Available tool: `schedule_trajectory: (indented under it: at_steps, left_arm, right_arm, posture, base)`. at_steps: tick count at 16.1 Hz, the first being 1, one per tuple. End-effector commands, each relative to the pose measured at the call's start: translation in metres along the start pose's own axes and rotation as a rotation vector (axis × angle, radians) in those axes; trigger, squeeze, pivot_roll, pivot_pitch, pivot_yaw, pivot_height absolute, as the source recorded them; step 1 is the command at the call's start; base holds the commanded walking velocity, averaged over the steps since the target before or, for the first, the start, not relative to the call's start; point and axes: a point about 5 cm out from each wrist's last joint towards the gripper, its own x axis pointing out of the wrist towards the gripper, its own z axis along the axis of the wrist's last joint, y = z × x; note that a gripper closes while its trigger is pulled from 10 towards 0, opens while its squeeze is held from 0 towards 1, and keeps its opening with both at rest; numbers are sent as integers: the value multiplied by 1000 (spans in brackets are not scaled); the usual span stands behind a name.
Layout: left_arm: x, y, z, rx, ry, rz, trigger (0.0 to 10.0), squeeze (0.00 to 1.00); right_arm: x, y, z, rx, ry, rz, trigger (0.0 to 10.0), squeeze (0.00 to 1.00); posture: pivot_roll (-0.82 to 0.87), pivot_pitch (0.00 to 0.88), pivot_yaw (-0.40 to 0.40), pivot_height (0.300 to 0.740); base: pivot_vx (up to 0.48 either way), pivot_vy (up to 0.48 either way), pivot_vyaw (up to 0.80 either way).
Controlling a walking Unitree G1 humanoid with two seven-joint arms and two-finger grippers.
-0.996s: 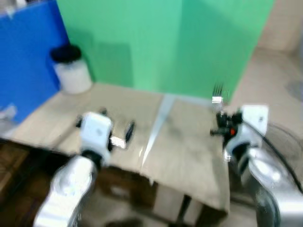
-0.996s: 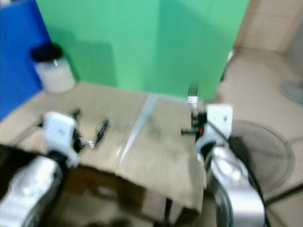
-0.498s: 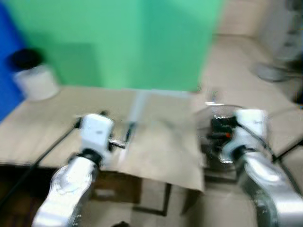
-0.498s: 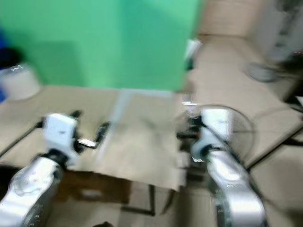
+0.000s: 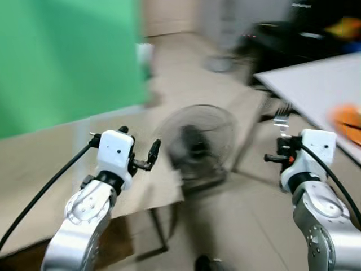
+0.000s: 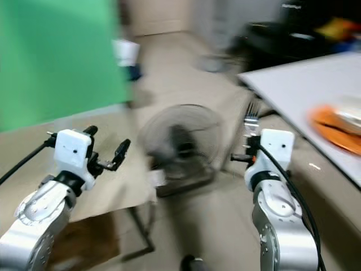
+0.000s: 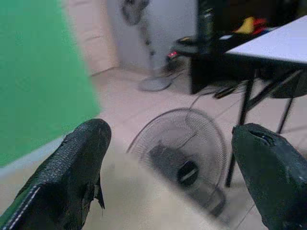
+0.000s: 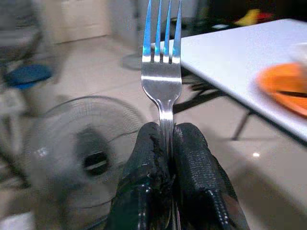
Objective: Setting the table
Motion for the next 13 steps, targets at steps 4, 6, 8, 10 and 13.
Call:
schedule_trajectory:
  at_steps: [4,6,8,10,13]
  left_arm:
    - [4,5,-3,-4,9,37,10000,0]
    - [5,5,-4,-2,9,40,10000,0]
    - [6,8,-4,-9,4,71,10000,0]
    - [9,11,-3,-20,-12,104,10000,0]
    - [8,8,-3,-14,-15,81,10000,0]
  right_arm:
    - [0,-2,4,-7,-15,-22,10000,0]
    - [-1,-4,3,-9,-6,-34,10000,0]
    - [-1,-4,3,-16,-2,-28,10000,0]
    - [0,-4,1,-30,14,-36,10000,0]
    - [0,-8,-1,-36,36,-60,10000,0]
  posture:
    - [98,0,44,740]
    - [90,0,44,740]
    - [89,0,40,740]
    - [89,0,39,740]
    - [83,0,42,740]
  base:
    - [0,0,-800]
    - [0,0,-800]
    - [0,0,-800]
    - [0,0,-800]
    - [0,0,-800]
